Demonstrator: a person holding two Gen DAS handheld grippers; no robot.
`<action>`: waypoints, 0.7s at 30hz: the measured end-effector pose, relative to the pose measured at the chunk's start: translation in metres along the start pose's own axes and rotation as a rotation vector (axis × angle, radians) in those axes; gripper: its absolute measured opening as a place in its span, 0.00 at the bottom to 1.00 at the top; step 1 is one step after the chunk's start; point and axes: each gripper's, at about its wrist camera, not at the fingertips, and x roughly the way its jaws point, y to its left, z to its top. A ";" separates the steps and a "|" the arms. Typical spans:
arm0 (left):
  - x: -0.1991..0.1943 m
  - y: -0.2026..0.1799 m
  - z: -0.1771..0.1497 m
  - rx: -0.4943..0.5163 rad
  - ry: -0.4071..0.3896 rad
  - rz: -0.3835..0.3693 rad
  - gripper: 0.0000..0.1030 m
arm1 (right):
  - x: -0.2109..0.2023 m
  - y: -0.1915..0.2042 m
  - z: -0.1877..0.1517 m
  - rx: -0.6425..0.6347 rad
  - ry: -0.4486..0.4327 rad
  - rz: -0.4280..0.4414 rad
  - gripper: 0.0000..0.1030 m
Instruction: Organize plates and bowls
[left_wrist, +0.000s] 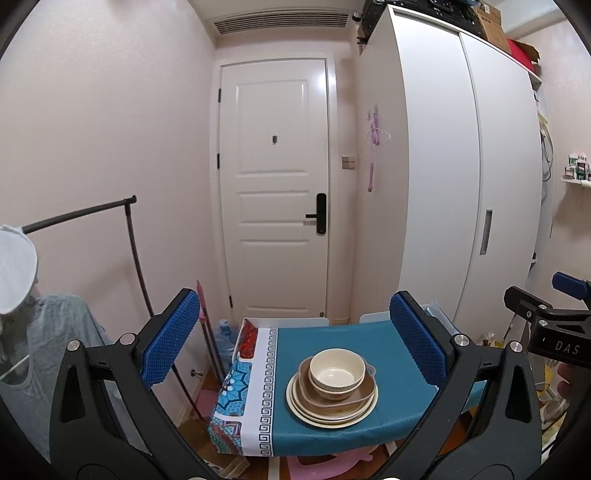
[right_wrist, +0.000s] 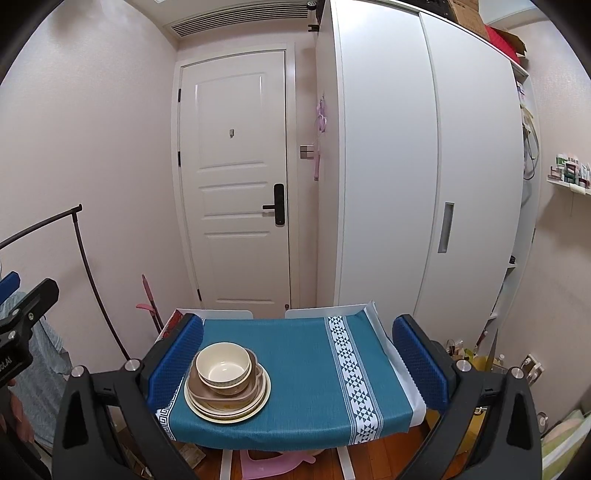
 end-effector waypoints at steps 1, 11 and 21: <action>0.001 0.000 0.000 0.000 0.000 0.001 1.00 | 0.001 0.000 0.001 0.000 0.001 -0.002 0.99; 0.007 0.001 0.002 0.008 -0.017 0.034 1.00 | 0.004 0.004 0.003 0.002 -0.002 -0.004 0.99; 0.011 0.001 0.002 0.014 -0.037 0.049 1.00 | 0.011 0.006 0.007 0.002 0.001 -0.004 0.99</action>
